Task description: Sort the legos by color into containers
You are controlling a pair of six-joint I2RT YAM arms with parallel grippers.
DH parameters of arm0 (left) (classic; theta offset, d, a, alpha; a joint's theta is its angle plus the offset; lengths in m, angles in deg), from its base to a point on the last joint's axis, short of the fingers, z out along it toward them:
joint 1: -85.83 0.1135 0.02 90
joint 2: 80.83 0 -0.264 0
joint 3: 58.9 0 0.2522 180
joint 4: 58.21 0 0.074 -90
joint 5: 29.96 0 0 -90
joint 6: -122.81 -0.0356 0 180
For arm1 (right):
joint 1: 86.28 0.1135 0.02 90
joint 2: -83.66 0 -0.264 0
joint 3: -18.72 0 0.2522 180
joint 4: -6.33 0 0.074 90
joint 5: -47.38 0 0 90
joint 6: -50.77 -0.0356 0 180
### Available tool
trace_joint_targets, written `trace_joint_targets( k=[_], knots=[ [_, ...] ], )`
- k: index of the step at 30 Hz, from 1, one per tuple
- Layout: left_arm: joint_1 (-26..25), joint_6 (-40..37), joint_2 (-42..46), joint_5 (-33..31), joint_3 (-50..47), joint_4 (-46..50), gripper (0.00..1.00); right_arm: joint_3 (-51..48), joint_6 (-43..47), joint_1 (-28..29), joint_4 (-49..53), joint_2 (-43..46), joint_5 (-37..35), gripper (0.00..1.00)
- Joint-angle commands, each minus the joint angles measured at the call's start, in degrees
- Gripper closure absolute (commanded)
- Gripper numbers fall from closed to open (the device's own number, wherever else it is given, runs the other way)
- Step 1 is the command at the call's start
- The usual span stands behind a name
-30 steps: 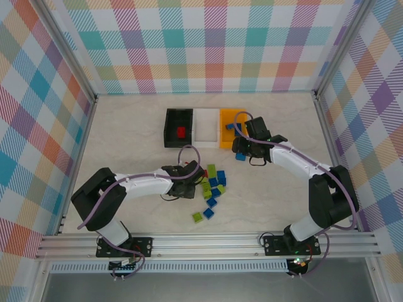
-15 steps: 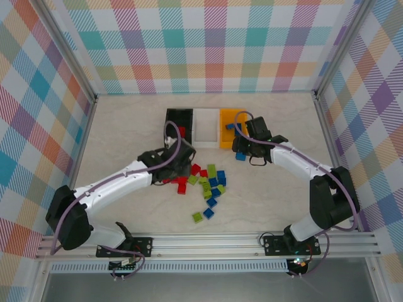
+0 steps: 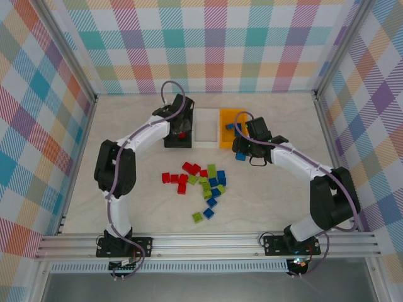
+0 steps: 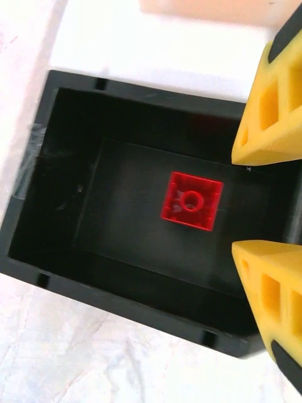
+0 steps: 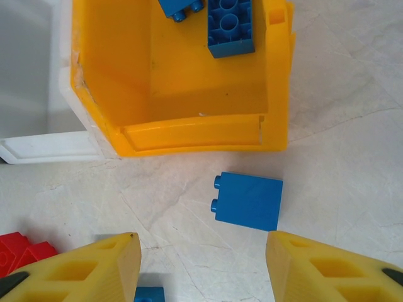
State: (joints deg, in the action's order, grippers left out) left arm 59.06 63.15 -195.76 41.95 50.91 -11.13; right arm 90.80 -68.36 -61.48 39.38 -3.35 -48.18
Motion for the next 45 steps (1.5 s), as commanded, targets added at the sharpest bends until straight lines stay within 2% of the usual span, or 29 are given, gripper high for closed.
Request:
trace_joint_targets(
  k=[1,2,3,5,7,12,16,20,22,24,28,33,45],
  knots=[
    [0.41,0.52,-0.97,0.77,4.68,4.07,0.64,-1.06,0.54,0.24,-0.15,1.83,-0.59,0.45],
    [0.15,0.61,0.87,1.37,2.54,3.06,0.59,-1.26,0.69,0.25,-0.25,1.99,-0.76,0.45],
    [-0.31,1.03,3.68,2.52,-0.79,1.58,0.48,-1.52,0.92,0.25,-0.29,2.09,-0.81,0.44],
    [-1.95,1.48,9.92,3.62,-8.19,-0.05,0.33,-1.69,1.07,0.25,-0.04,2.19,-0.93,0.44],
    [-4.9,1.38,16.31,4.3,-15.74,-0.49,0.23,-2.13,1.17,0.25,-0.38,2.45,-1.05,0.44],
    [-13.72,2.11,27.31,7.63,-29.92,4.9,0.23,-3.08,1.32,0.25,-1.41,2.03,-1.11,0.44],
    [-20.99,2.75,33.41,10.13,-38.33,8.95,0.28,-3.57,1.1,0.25,-2.21,0.88,-0.79,0.44],
    [-26.46,4.47,38.94,17.87,-46.17,8.23,0.27,-3.75,0.91,0.24,-2.9,0.22,-0.62,0.44],
    [-29.88,4.04,40.44,19.7,-48.08,7.73,0.25,-3.66,0.93,0.25,-2.96,-0.26,-0.63,0.44],
    [-33.58,2.88,40.71,19.45,-48.47,8.89,0.19,-3.4,0.76,0.25,-3.06,-0.61,-0.46,0.44],
    [-36.86,1.49,38.82,21.4,-48.67,8.96,0.12,-2.65,0.83,0.25,-2.87,-1.23,-0.25,0.44],
    [-39.5,-1.36,31.08,20.16,-45.75,10.5,0.15,-1.77,0.96,0.25,-2.44,-1.43,-0.32,0.44],
    [-39.51,-6.92,20.95,17.12,-40.1,9.97,0.18,-1.46,0.98,0.21,-1.92,-0.46,-0.74,0.44]
  ],
)
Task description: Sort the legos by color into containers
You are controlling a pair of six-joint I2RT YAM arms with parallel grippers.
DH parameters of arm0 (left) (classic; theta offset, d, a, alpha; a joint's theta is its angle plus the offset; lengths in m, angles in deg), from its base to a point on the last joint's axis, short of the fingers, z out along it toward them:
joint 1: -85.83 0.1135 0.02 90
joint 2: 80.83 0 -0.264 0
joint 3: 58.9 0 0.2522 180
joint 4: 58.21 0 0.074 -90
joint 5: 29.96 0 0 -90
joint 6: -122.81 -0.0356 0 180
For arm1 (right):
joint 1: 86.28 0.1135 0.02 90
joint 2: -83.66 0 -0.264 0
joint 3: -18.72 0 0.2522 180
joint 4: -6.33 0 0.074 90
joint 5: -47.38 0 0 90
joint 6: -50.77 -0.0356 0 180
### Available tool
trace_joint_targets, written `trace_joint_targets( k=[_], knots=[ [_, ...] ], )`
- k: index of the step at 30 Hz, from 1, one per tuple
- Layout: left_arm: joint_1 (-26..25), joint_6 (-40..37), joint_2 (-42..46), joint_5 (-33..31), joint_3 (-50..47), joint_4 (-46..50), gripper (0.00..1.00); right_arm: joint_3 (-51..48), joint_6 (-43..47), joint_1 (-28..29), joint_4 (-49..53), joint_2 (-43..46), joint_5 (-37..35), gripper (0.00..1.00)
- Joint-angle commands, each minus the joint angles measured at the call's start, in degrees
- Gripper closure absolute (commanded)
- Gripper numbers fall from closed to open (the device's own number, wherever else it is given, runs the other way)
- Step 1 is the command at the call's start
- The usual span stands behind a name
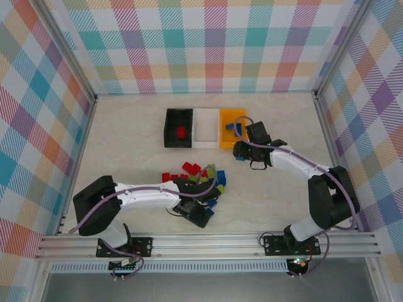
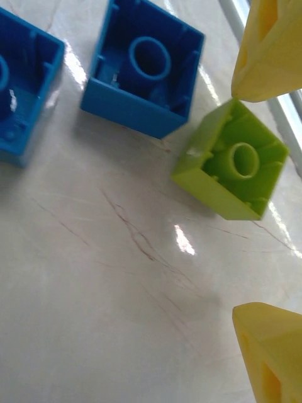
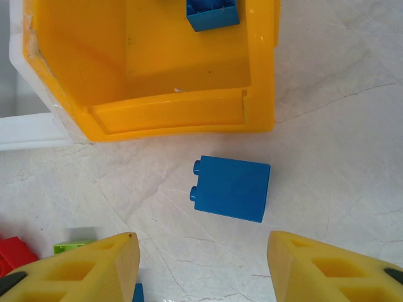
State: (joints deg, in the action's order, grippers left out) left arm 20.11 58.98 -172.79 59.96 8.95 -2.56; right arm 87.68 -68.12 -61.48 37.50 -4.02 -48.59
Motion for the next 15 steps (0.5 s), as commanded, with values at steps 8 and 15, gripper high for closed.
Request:
trace_joint_targets(
  k=[8,15],
  knots=[
    [-0.03,-3.59,-3.93,-0.37,2.85,1.1,0.37,1.05,1.2,0.12,0.09,1.63,-1.42,0.44],
    [0.06,-3.08,-2.92,-0.96,2.13,0.69,0.51,1.05,1.01,0.08,-0.3,1.24,-1.32,0.44]
  ],
)
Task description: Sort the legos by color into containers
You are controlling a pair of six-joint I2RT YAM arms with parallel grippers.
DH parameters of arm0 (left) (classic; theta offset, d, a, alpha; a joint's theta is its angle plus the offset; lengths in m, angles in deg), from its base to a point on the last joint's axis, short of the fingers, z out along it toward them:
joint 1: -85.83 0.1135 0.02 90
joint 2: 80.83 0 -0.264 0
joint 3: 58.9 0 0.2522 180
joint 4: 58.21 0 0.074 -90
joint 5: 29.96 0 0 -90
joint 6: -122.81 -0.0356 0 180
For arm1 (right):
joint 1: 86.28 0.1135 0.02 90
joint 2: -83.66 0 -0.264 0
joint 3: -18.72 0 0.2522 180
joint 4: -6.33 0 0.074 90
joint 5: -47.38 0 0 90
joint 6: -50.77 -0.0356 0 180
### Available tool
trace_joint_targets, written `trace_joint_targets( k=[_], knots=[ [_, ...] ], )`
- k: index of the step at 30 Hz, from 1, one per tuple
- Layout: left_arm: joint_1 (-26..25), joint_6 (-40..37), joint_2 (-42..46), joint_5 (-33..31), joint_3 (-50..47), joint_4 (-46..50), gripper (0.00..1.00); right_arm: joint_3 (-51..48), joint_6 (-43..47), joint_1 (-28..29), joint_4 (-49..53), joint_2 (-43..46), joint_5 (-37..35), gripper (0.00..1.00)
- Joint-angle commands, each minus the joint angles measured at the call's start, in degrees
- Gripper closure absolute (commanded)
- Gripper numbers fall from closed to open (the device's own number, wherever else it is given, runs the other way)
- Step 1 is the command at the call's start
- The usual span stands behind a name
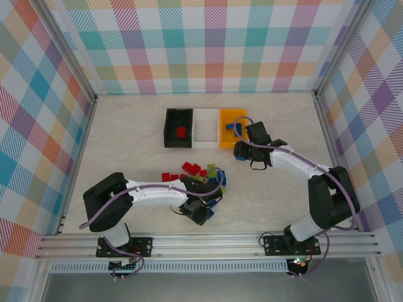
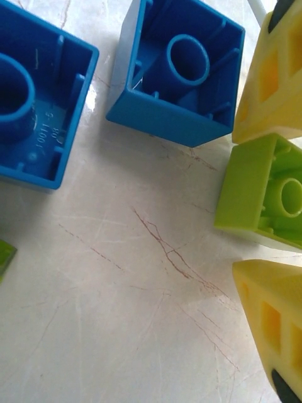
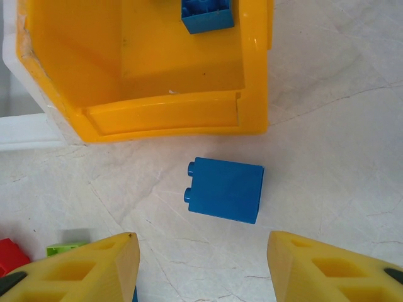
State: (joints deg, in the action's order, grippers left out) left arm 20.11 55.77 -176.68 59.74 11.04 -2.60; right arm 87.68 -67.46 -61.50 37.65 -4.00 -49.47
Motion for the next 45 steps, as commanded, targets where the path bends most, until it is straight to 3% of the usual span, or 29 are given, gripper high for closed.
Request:
trace_joint_targets(
  k=[1,14,16,18,20,26,29,33,37,42,45],
  knots=[
    [0.1,0.26,1.31,-1.13,0.06,0.91,0.52,1.05,0.22,0.13,-0.49,1.09,-0.4,0.44],
    [4.3,2.77,2.08,-4.66,-1.94,1.48,0.59,1.58,0.02,0.1,-0.02,0.95,-0.11,0.44],
    [4.37,2.9,2.57,-4.29,-2.01,1.25,0.55,1.58,0.04,0.1,0.16,1.02,-0.09,0.44],
    [4.36,2.5,3.04,-3.52,-1.38,1.62,0.4,1.75,0.02,0.1,0.39,1.15,-0.26,0.44],
    [4.29,2.18,3.06,-3.94,-0.6,3.05,0.33,1.75,0.03,0.12,0.22,1.28,-0.36,0.44],
    [4.02,2.87,2.89,-3.05,-1.33,6.29,0.31,2.0,0.07,0.15,0.28,1.22,-0.36,0.43],
    [3.59,3.4,2.56,-2.64,-2.8,5.36,0.36,1.84,0.02,0.14,0.07,1.17,-0.42,0.43],
    [3.58,3.84,0.89,-2.2,-3.23,2.91,0.51,1.6,0.09,0.1,0.16,1.13,-0.38,0.43],
    [3.57,3.76,1.69,-2.58,-2.41,2.27,0.59,1.42,0.22,0.11,0.27,1.44,-0.57,0.43],
    [4.4,3.58,4.72,-6.56,1.56,4.9,0.62,1.25,-0.3,0.01,0.01,1.78,-0.66,0.43],
    [7.48,3.51,6.6,-9.33,5.76,4.68,0.63,0.65,-0.66,-0.14,-0.57,2.56,-0.99,0.43]
  ],
)
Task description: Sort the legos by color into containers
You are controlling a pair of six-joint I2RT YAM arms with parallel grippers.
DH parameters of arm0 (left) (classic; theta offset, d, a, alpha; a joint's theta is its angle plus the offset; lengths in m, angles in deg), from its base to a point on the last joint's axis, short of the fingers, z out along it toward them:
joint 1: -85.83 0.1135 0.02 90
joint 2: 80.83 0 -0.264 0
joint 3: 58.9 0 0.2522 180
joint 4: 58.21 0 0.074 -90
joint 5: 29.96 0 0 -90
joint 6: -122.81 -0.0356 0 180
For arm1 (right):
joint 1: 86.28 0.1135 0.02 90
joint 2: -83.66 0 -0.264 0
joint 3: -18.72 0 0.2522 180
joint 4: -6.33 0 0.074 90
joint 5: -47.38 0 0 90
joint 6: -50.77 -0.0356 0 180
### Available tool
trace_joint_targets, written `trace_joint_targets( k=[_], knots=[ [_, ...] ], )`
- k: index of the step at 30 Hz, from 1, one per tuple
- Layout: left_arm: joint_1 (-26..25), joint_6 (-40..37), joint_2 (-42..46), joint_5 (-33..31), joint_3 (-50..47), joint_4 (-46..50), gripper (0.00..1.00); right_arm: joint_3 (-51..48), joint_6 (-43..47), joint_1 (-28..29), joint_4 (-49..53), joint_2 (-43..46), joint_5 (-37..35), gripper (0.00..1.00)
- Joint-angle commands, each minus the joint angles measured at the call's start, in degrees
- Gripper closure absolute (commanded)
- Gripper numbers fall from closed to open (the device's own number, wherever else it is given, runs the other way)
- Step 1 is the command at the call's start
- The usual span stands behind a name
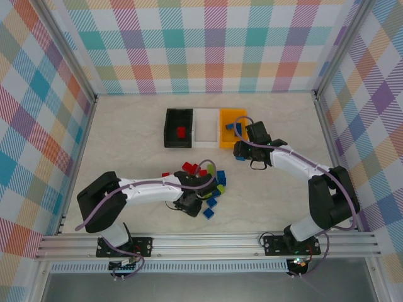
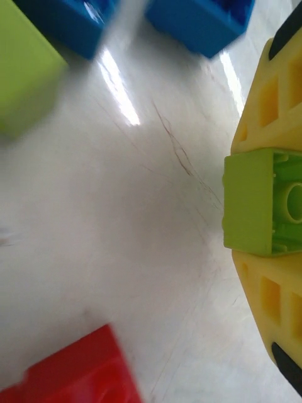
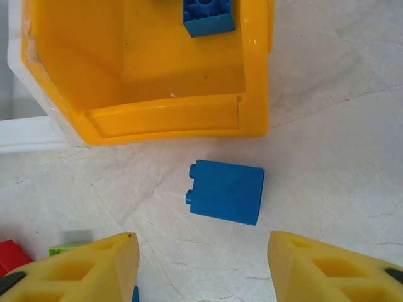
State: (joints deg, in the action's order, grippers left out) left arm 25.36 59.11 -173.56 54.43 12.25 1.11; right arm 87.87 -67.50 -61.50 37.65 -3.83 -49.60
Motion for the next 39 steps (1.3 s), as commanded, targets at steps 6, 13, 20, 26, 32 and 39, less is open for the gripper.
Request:
trace_joint_targets(
  k=[6,13,20,26,32,39],
  knots=[
    [11.57,-0.49,-2.01,-10.02,18.73,-5.57,0.64,-0.24,-0.99,-0.59,-0.52,3.36,-1.25,0.43],
    [19.12,-3.94,-23.46,-17.59,45.08,-4.1,0.65,0.06,-0.82,-0.69,0.27,3.94,-1.23,0.43],
    [22.84,-2.72,-42.83,-21.47,70.27,2.77,0.66,-0.93,-0.46,-0.69,0.03,5.43,-1.29,0.43],
    [23.29,-1.31,-51.16,-18.03,82.68,8.19,0.52,-3.73,-0.12,-0.74,0.63,8.12,-0.65,0.41],
    [21.51,-0.14,-42.24,-15.87,73.47,3.22,0.23,-6.67,-1.41,-0.75,0.52,8.46,0.62,0.35],
    [15.94,2.03,-17.74,-14.53,45.39,-10.38,0.03,-3.19,-1.17,-0.64,-3.86,-1.69,1.07,0.34]
  ],
)
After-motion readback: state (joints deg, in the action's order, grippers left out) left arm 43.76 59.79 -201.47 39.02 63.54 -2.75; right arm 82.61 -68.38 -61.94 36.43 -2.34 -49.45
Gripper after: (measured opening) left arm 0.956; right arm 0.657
